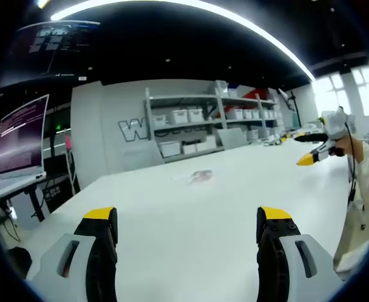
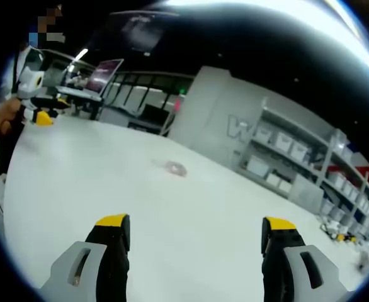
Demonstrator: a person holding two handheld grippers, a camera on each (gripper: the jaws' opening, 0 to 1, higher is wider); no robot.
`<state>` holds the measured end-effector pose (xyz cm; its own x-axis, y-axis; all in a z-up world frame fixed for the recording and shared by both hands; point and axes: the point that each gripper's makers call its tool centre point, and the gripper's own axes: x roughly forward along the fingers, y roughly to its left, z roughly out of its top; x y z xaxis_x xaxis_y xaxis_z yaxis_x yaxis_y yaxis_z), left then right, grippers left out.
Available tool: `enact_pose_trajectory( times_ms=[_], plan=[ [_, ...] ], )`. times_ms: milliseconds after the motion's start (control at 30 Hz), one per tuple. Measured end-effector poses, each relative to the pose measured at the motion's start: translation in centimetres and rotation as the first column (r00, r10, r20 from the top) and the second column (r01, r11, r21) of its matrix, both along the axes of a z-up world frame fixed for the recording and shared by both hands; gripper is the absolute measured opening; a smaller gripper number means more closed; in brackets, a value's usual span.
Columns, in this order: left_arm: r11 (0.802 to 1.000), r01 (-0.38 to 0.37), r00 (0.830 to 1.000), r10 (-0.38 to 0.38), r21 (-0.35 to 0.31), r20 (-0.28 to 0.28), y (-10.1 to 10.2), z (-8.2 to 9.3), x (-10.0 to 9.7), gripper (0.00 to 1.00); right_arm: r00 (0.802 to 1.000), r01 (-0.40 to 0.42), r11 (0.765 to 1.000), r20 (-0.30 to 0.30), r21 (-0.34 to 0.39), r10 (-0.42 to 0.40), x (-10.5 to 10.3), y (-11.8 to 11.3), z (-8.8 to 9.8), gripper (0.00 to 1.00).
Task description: Open the resealable bag by pulling the two sides of the seal apart until the entire bag opening is separated and visibly accessible.
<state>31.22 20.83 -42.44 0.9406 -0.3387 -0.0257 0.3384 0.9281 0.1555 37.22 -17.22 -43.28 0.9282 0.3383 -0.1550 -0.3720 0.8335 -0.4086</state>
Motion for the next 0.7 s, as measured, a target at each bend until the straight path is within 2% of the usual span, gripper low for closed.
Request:
enact_pose_trajectory(
  times_ms=[700],
  plan=[
    [1.000, 0.008, 1.000, -0.008, 0.009, 0.003, -0.36, 0.29, 0.02, 0.91, 1.000, -0.011, 1.000, 0.000, 0.003, 0.011, 0.44, 0.29, 0.06, 0.86]
  ],
)
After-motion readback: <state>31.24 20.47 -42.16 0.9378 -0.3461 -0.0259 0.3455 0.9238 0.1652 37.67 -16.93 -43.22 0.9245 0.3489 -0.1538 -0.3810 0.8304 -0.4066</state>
